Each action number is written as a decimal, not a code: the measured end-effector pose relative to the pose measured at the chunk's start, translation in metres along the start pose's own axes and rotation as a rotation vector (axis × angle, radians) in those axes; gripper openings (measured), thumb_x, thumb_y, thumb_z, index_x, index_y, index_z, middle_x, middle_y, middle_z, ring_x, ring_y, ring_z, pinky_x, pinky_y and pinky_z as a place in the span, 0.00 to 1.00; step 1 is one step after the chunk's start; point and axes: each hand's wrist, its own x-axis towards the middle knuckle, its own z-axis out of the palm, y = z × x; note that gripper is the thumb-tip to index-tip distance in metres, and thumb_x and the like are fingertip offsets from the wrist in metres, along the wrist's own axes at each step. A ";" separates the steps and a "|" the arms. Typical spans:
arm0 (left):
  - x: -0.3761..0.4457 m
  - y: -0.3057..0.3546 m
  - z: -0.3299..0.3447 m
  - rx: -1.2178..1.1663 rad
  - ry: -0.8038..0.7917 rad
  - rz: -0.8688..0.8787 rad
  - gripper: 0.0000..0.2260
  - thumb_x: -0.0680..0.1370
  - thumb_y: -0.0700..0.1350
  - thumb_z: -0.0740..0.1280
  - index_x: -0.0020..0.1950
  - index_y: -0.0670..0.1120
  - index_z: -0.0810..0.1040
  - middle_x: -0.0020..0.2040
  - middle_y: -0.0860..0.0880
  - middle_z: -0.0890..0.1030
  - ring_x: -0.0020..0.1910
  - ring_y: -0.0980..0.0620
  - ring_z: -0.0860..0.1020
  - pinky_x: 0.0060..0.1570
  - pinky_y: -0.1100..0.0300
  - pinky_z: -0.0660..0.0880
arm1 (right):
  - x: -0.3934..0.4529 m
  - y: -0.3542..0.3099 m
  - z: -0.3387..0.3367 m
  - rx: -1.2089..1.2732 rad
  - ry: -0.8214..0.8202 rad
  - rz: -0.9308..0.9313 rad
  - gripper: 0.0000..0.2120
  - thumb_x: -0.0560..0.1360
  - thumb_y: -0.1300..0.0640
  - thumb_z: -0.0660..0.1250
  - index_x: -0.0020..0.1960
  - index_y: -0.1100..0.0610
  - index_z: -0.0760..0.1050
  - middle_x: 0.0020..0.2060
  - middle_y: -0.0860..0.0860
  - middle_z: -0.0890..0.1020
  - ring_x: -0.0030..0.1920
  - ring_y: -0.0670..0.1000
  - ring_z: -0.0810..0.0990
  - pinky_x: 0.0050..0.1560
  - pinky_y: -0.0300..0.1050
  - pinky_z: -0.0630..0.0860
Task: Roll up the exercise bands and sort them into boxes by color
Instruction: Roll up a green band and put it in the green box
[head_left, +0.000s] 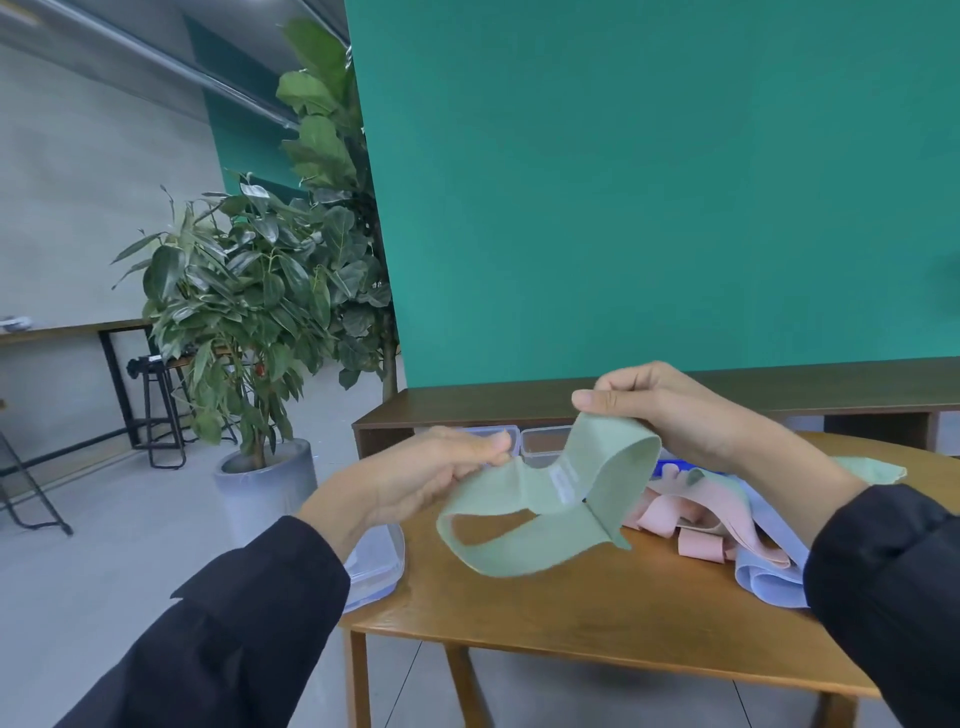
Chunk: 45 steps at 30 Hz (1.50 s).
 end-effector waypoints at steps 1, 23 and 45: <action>0.001 -0.002 0.003 -0.016 -0.028 -0.004 0.15 0.76 0.57 0.71 0.52 0.46 0.86 0.53 0.45 0.86 0.51 0.48 0.84 0.55 0.55 0.78 | 0.002 0.000 0.001 0.016 0.005 -0.006 0.20 0.71 0.46 0.74 0.35 0.61 0.73 0.29 0.54 0.70 0.28 0.50 0.68 0.30 0.34 0.68; 0.003 0.017 -0.022 0.322 0.171 0.096 0.12 0.79 0.51 0.72 0.49 0.42 0.78 0.44 0.44 0.87 0.36 0.45 0.84 0.33 0.55 0.74 | 0.011 0.018 -0.003 -0.066 -0.078 0.082 0.15 0.75 0.50 0.74 0.43 0.63 0.81 0.30 0.51 0.75 0.28 0.48 0.69 0.29 0.37 0.66; 0.006 0.061 -0.023 0.481 0.175 0.252 0.04 0.78 0.36 0.72 0.52 0.40 0.83 0.48 0.45 0.87 0.49 0.50 0.86 0.53 0.57 0.82 | 0.021 0.104 0.059 -0.328 -0.492 0.277 0.22 0.69 0.45 0.80 0.61 0.43 0.81 0.43 0.46 0.79 0.46 0.46 0.76 0.50 0.44 0.71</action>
